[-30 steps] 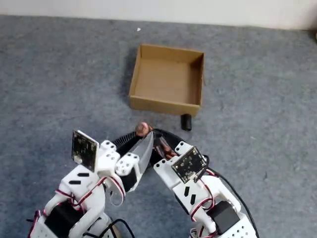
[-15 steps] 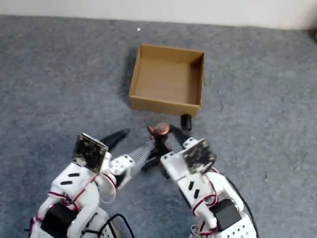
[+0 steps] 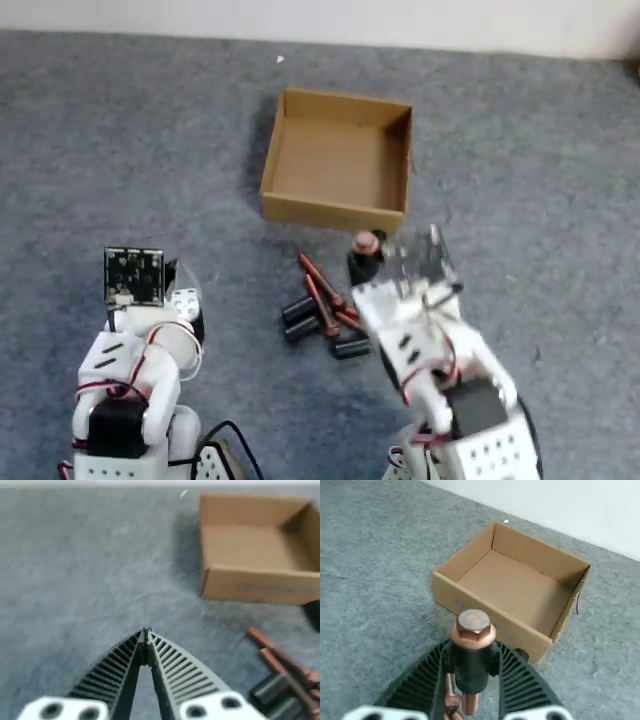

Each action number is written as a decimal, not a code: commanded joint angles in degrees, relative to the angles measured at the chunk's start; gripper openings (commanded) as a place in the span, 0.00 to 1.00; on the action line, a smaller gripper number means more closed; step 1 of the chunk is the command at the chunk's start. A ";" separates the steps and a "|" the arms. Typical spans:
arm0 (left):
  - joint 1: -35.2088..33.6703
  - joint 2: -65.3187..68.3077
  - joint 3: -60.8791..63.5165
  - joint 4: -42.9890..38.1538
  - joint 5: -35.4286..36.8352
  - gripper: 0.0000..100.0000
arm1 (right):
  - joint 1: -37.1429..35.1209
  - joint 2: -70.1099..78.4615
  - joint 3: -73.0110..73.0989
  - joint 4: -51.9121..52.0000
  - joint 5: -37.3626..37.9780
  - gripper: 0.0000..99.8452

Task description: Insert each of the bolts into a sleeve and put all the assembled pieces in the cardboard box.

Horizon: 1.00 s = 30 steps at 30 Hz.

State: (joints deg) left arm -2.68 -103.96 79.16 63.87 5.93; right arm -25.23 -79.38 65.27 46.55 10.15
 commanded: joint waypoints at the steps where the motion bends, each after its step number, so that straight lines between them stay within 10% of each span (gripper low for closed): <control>1: -3.21 -0.48 4.62 -0.79 -0.70 0.01 | 0.66 17.27 -16.13 -0.48 0.44 0.00; 18: -7.08 -0.48 12.53 -10.55 -0.62 0.01 | 7.60 80.40 -69.14 -0.48 0.35 0.01; 30: -7.08 -0.48 12.70 -10.55 -0.88 0.01 | 9.71 99.38 -83.91 3.30 0.35 0.13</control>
State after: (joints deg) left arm -8.84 -103.87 92.26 54.64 5.93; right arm -16.35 21.10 -13.05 47.60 10.15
